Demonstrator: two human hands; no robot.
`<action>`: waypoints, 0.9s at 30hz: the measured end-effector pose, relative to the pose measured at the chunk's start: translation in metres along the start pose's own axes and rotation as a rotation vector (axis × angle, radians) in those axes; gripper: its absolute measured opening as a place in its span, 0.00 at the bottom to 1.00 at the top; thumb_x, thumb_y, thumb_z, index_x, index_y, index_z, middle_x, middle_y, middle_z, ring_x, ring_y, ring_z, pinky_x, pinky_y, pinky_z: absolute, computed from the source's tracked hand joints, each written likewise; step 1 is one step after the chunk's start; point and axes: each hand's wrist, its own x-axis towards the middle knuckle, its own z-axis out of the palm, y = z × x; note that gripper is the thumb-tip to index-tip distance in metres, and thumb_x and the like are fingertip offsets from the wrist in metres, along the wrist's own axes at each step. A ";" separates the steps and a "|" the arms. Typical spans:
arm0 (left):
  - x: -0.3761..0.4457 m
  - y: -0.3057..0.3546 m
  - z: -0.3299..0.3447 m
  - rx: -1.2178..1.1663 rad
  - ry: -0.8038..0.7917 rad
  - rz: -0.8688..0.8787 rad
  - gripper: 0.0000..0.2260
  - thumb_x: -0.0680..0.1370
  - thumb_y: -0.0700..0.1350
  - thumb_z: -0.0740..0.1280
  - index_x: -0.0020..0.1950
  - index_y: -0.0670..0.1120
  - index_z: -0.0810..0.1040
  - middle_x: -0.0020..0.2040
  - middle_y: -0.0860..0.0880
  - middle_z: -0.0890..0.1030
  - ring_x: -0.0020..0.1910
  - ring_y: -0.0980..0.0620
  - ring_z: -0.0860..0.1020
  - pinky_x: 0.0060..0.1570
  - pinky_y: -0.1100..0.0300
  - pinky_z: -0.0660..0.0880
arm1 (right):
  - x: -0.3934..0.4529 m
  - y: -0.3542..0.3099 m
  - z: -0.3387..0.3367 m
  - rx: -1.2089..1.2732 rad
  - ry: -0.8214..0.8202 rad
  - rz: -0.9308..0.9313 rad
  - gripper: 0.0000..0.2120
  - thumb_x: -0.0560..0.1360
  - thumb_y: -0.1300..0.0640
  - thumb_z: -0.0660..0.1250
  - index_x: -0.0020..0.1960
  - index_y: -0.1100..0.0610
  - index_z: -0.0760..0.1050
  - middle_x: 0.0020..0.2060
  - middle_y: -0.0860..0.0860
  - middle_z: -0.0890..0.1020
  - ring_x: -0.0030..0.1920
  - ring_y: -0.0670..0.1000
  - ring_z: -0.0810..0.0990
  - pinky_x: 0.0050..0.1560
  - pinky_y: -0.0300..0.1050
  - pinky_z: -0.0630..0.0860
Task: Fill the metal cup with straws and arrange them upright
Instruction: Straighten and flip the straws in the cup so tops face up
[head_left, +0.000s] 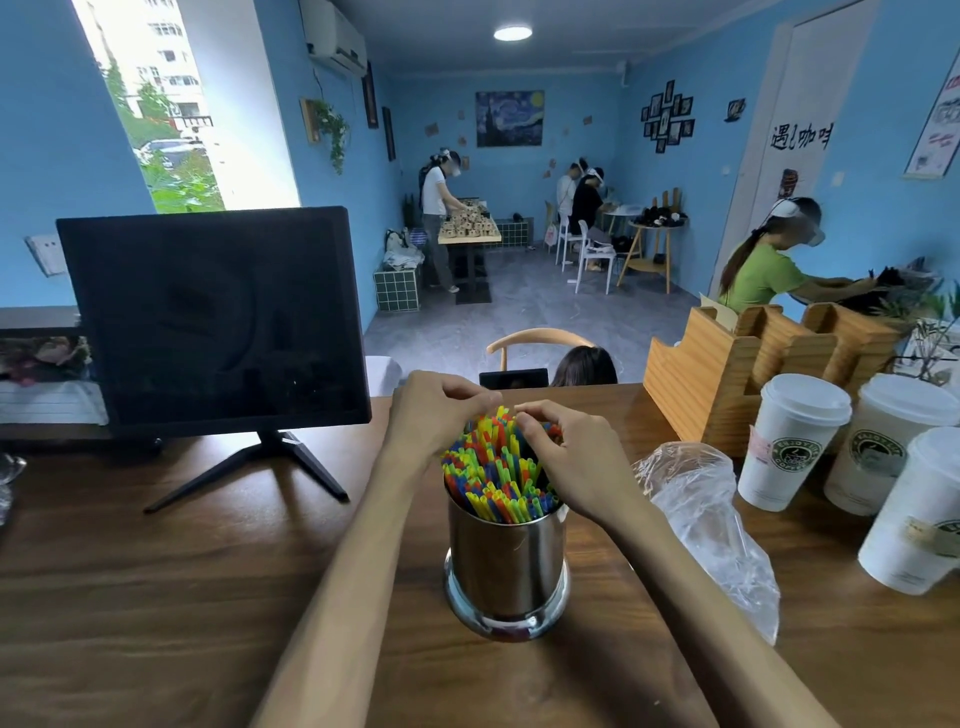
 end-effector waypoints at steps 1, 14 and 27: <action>0.001 0.002 -0.002 -0.026 0.011 0.006 0.05 0.74 0.52 0.77 0.45 0.52 0.88 0.40 0.57 0.85 0.42 0.59 0.82 0.43 0.61 0.80 | 0.000 0.000 0.000 -0.001 -0.001 -0.003 0.15 0.82 0.43 0.61 0.62 0.47 0.80 0.54 0.46 0.85 0.54 0.47 0.83 0.55 0.50 0.81; -0.033 0.064 -0.051 -0.209 0.375 0.593 0.06 0.74 0.46 0.77 0.50 0.50 0.87 0.44 0.57 0.86 0.44 0.60 0.84 0.46 0.66 0.79 | 0.001 -0.005 0.004 0.001 0.190 -0.147 0.11 0.81 0.49 0.66 0.57 0.53 0.83 0.52 0.48 0.85 0.55 0.47 0.79 0.56 0.50 0.77; -0.070 0.041 -0.044 -0.411 0.195 0.620 0.06 0.70 0.43 0.77 0.46 0.46 0.87 0.42 0.53 0.86 0.42 0.54 0.85 0.43 0.63 0.80 | 0.000 -0.071 -0.037 1.276 -0.320 0.419 0.20 0.82 0.44 0.60 0.50 0.60 0.81 0.40 0.55 0.87 0.36 0.51 0.87 0.30 0.36 0.80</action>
